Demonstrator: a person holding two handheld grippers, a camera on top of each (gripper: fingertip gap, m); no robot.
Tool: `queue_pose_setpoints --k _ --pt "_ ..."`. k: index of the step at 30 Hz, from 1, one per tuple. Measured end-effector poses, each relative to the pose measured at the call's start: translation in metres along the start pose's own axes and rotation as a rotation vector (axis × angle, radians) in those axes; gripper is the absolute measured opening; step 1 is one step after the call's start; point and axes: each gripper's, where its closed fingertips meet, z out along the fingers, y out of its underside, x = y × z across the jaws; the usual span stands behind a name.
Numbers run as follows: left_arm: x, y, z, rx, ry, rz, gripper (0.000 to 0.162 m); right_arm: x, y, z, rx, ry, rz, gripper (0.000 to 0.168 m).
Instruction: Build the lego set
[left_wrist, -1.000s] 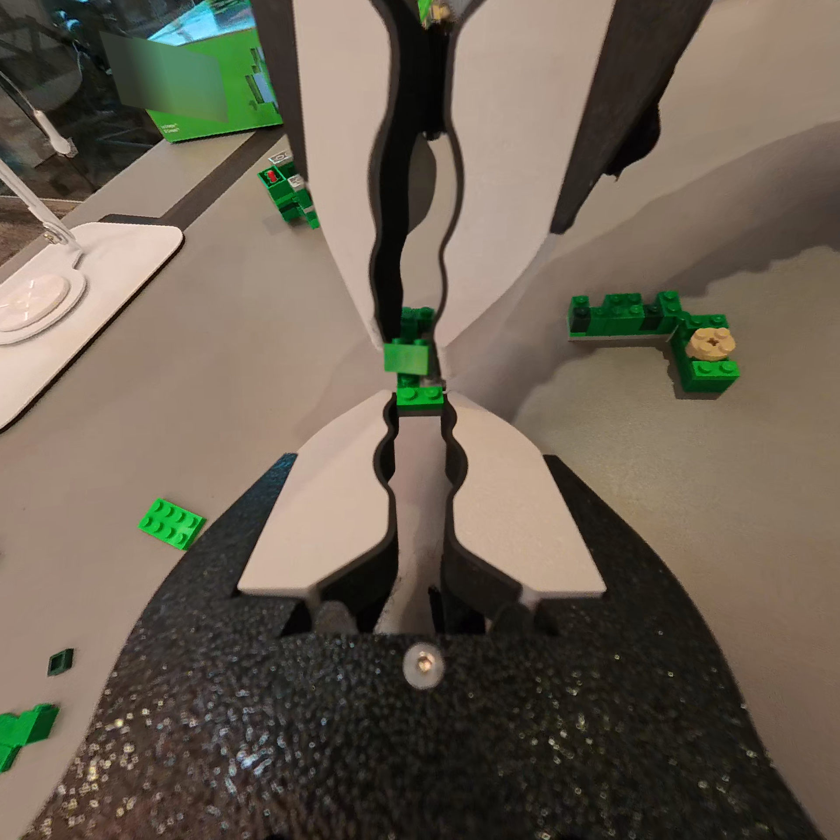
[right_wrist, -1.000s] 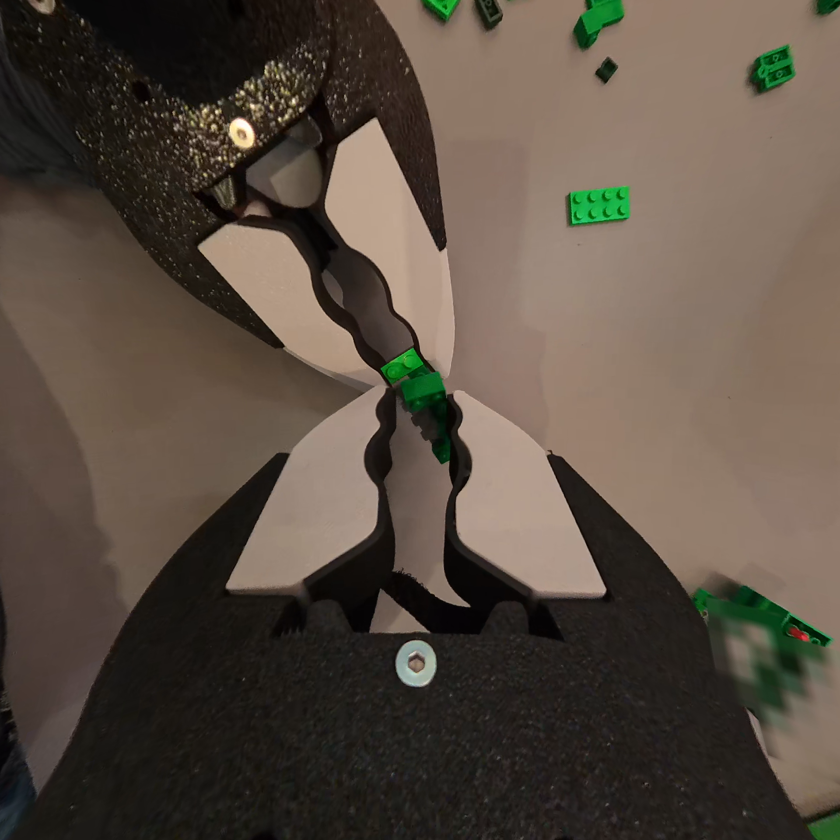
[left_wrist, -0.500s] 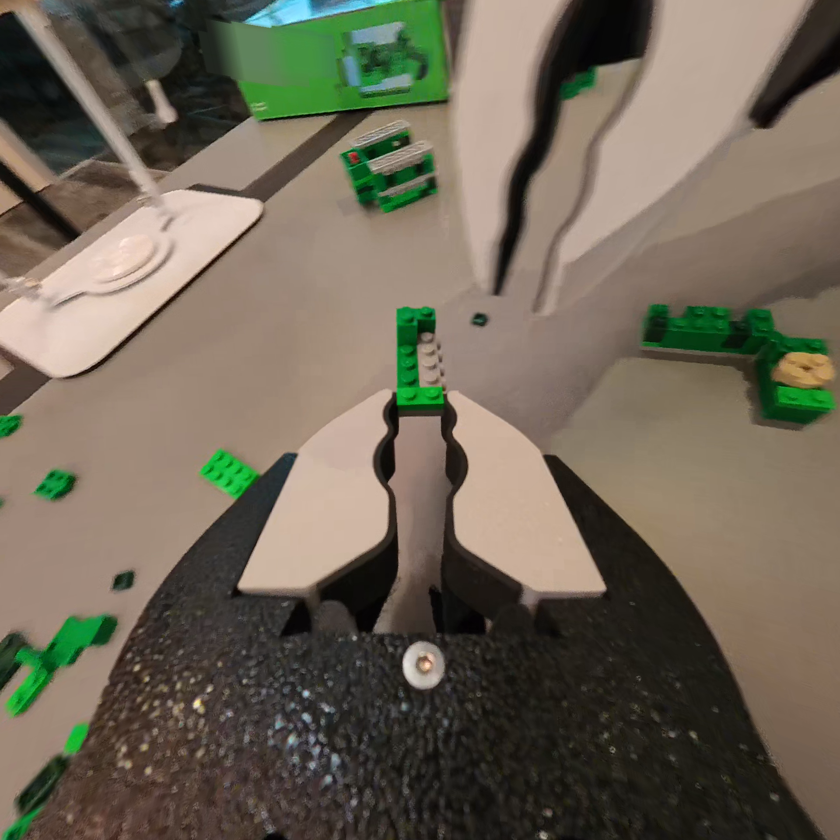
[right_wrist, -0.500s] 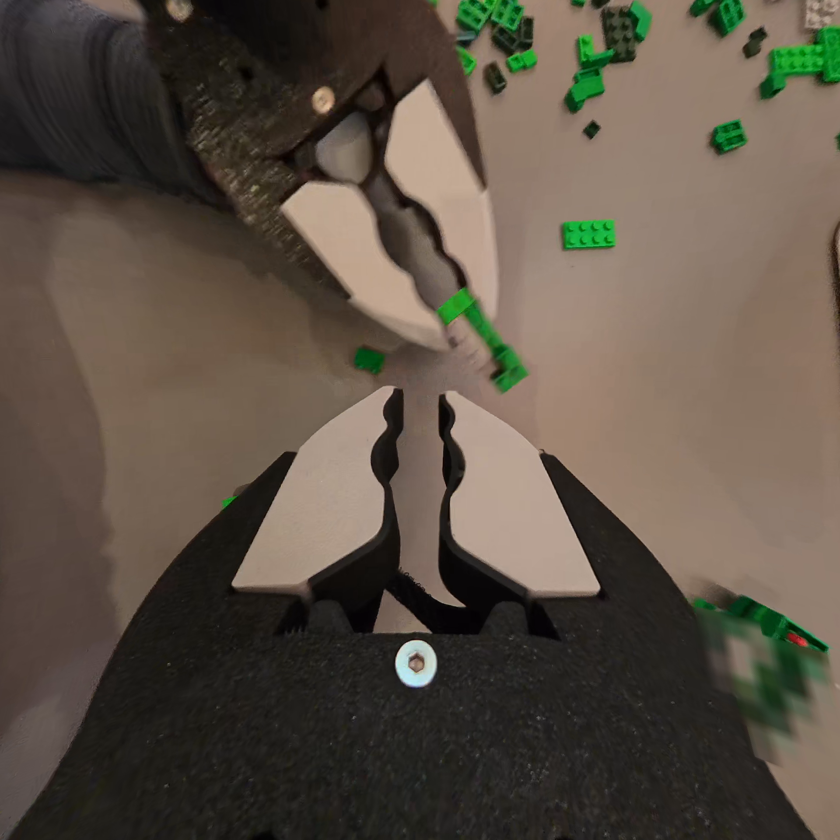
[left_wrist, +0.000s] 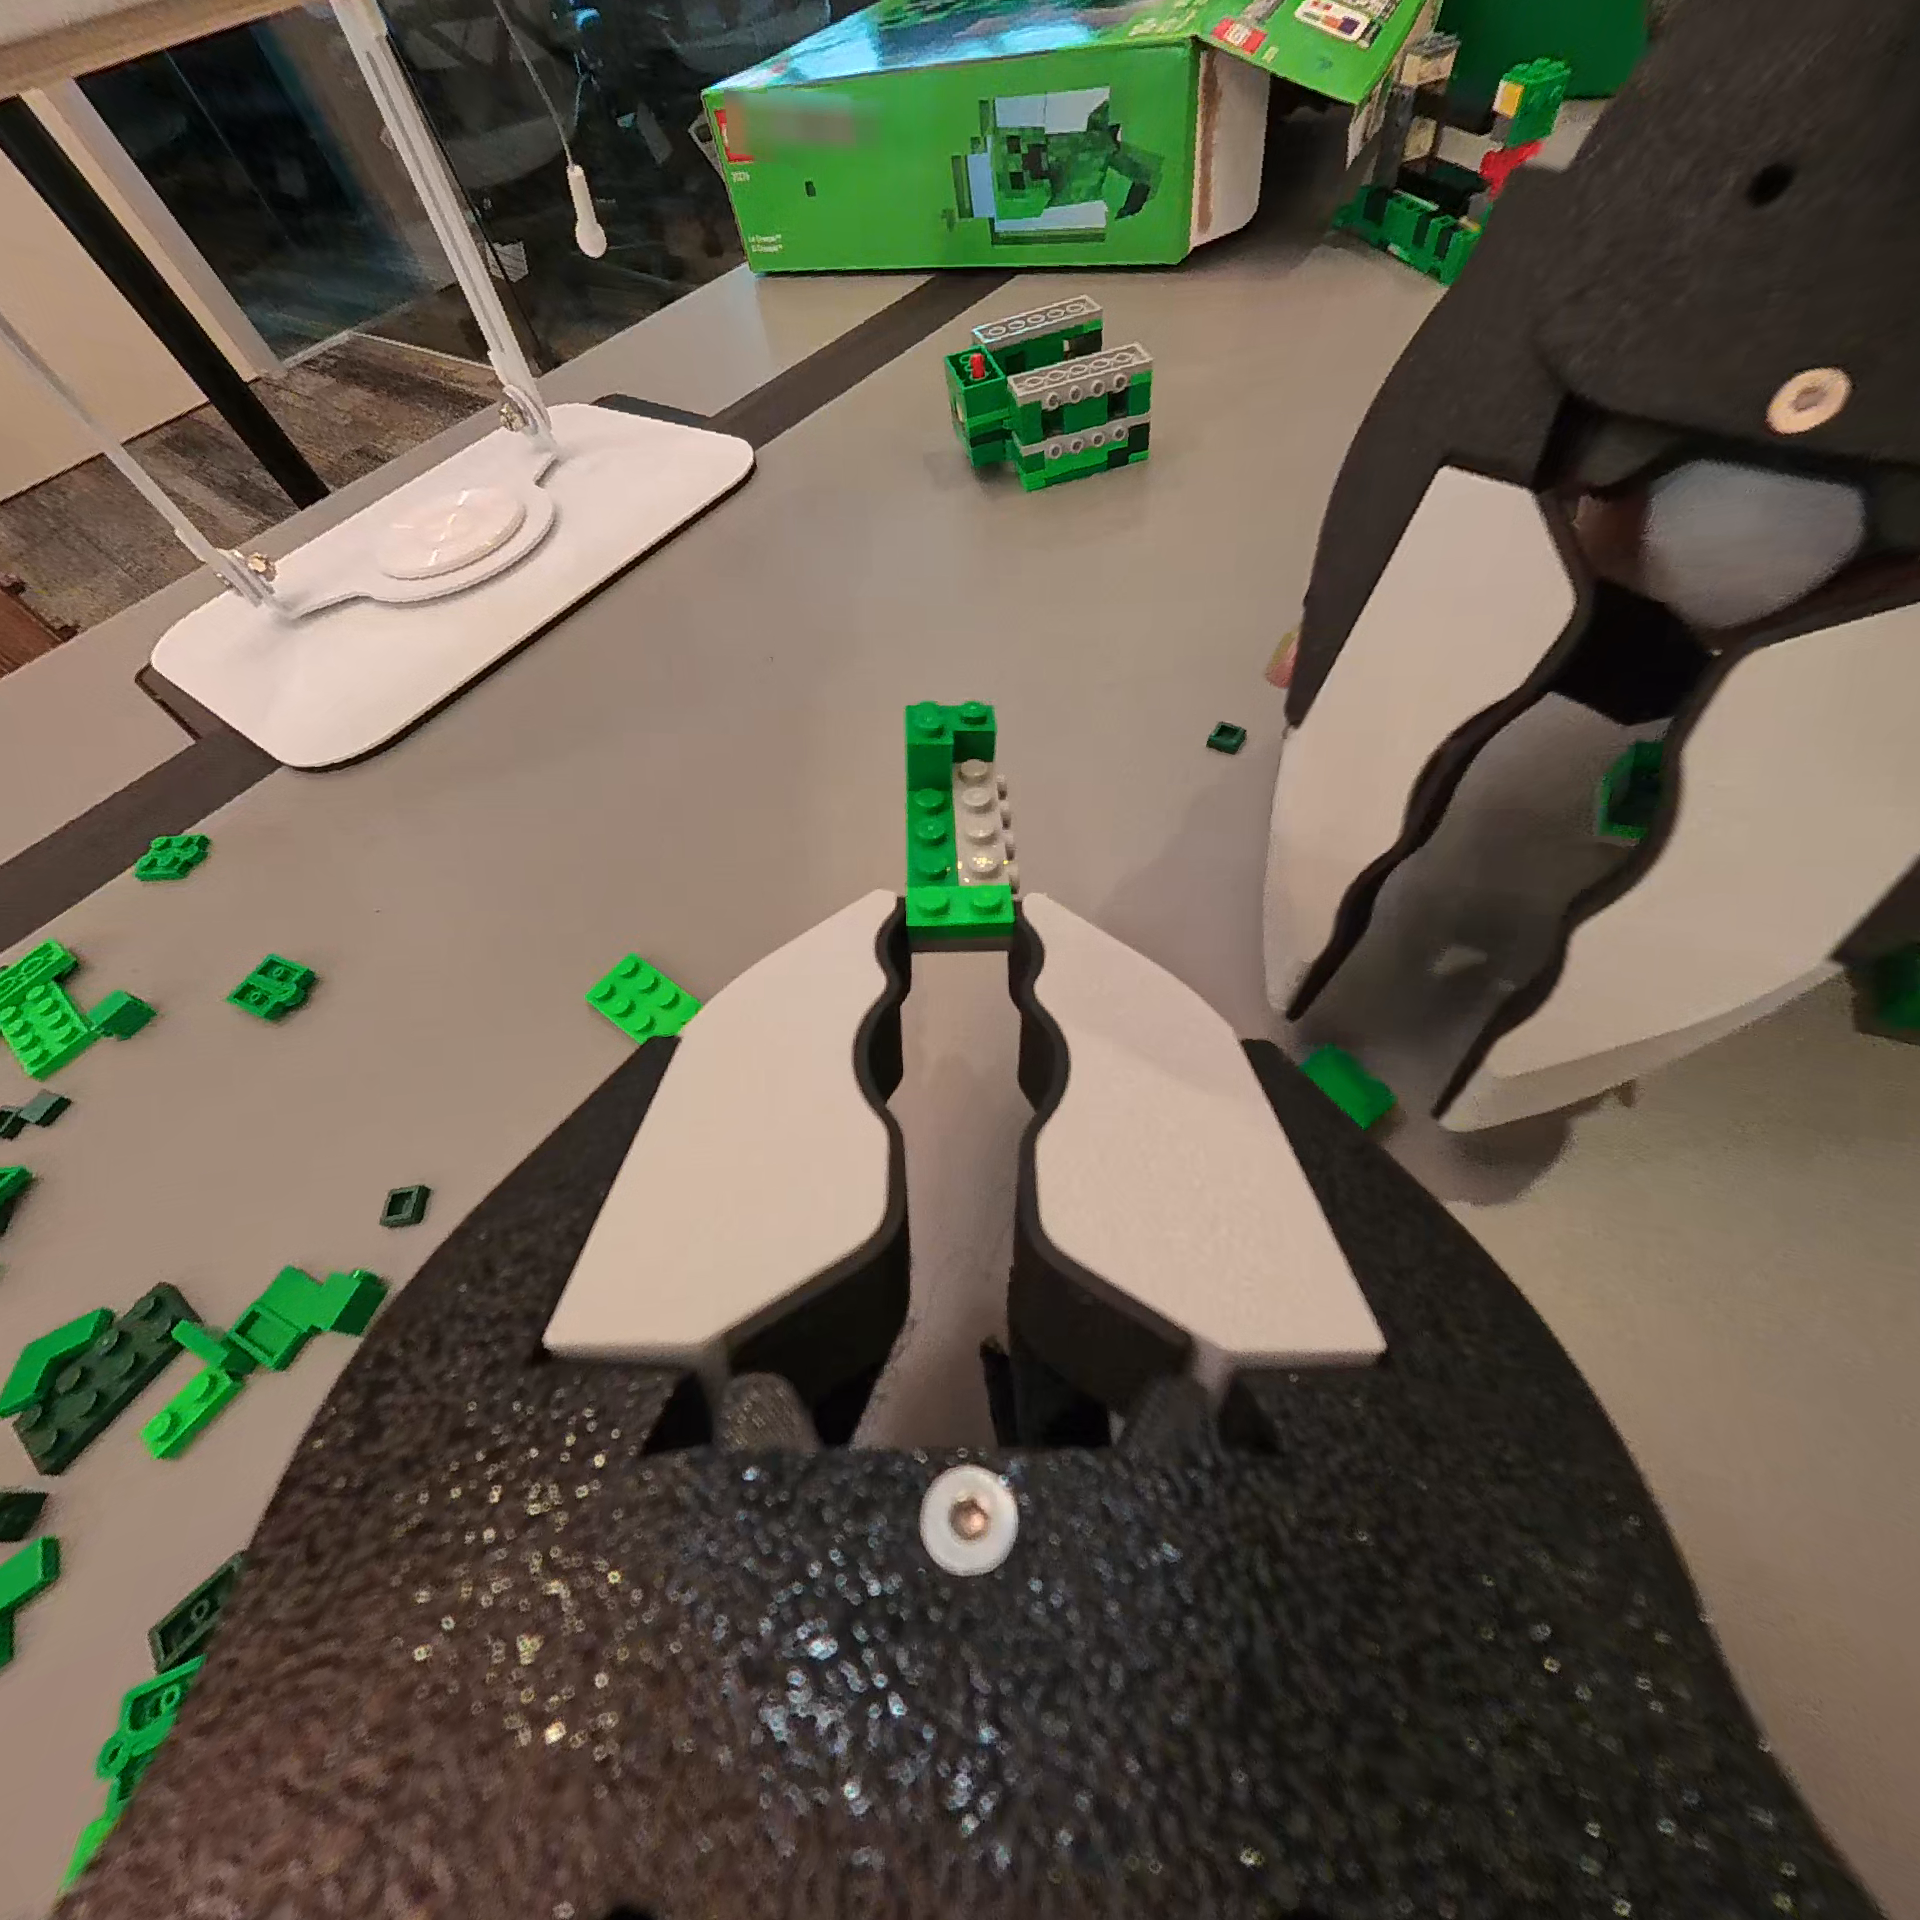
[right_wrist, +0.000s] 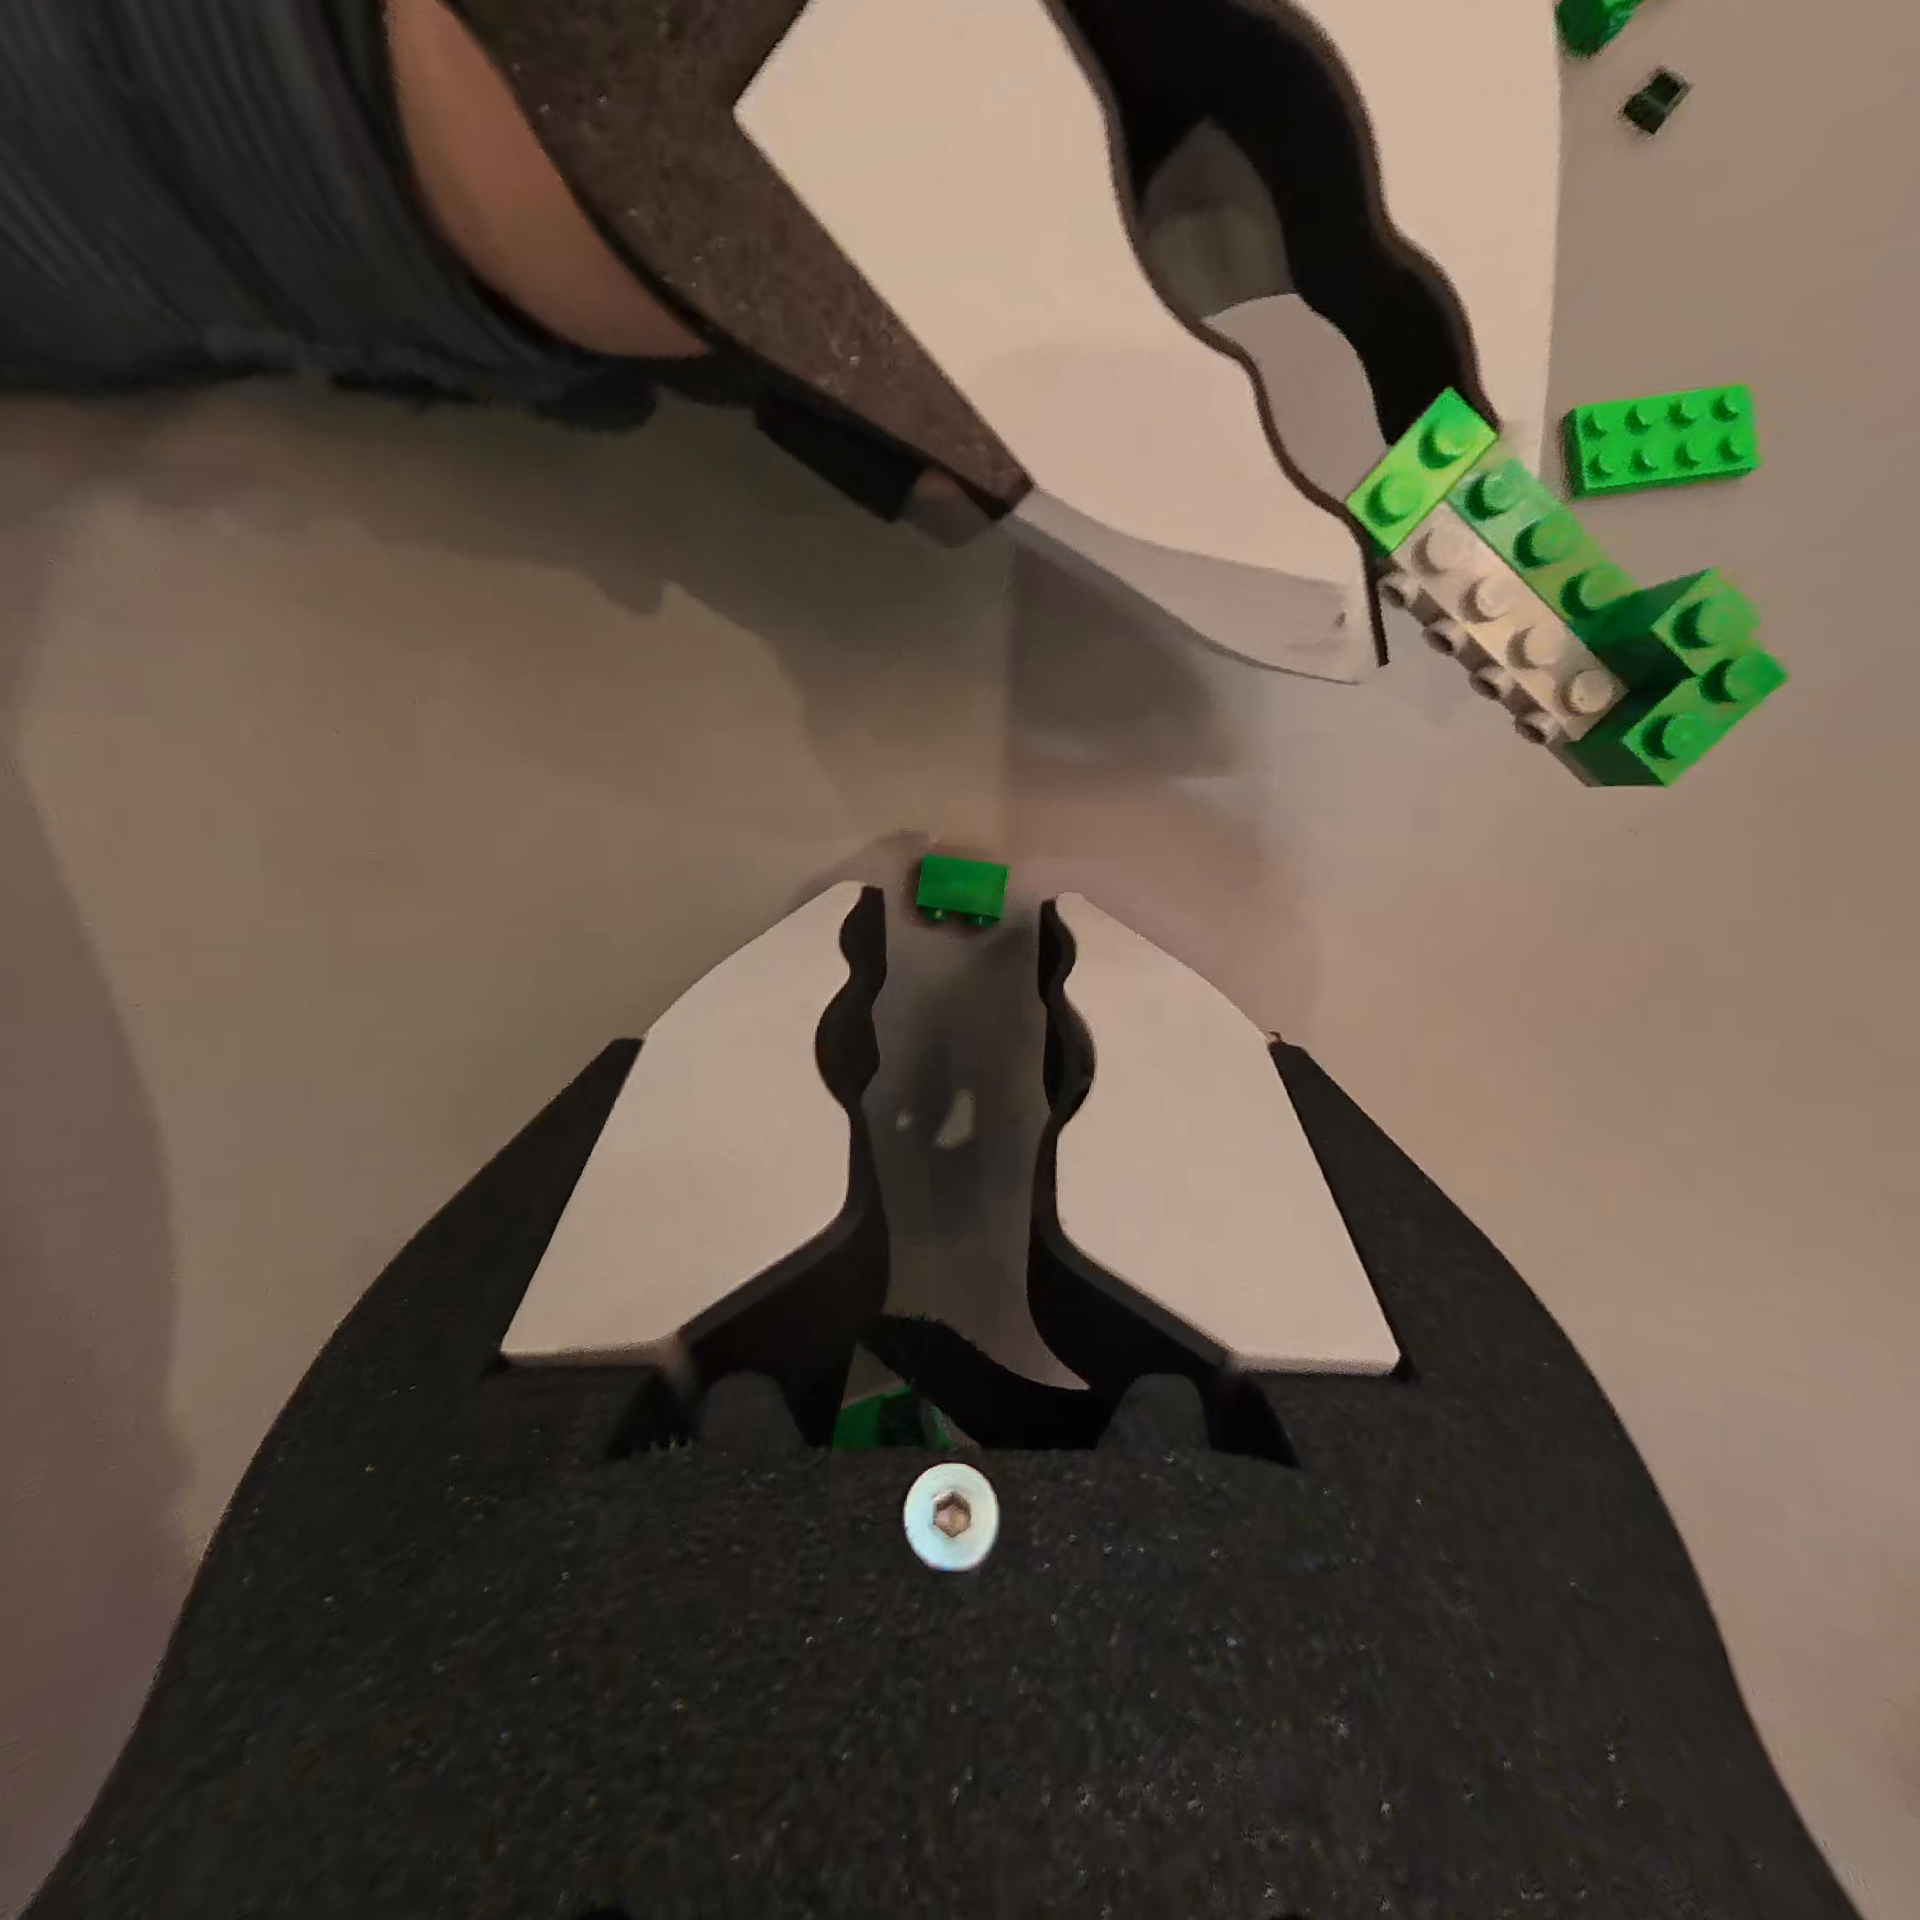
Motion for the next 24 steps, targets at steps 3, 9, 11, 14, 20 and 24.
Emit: queue_pose_setpoints --k 3,9,11,14,20,24 --pt "0.000 0.000 0.000 0.000 0.001 -0.001 0.017 -0.001 0.002 0.005 -0.012 -0.012 0.011 0.025" --pt "0.001 0.000 0.000 0.002 0.008 0.000 0.017 0.015 0.016 -0.022 -0.093 0.028 -0.016 0.015" --pt "0.001 -0.001 -0.001 0.005 0.010 -0.004 0.017 0.028 0.041 -0.045 -0.236 0.021 0.014 0.015" --pt "0.002 -0.002 -0.001 0.012 0.018 -0.011 0.017 0.046 0.102 -0.083 -0.580 0.025 0.103 0.015" --pt "0.006 -0.002 0.001 0.006 0.030 0.001 0.017 0.042 0.178 -0.121 -1.042 -0.071 0.277 0.015" --pt "0.006 -0.002 0.001 0.005 0.034 0.001 0.017 0.043 0.181 -0.120 -1.080 -0.077 0.279 0.015"
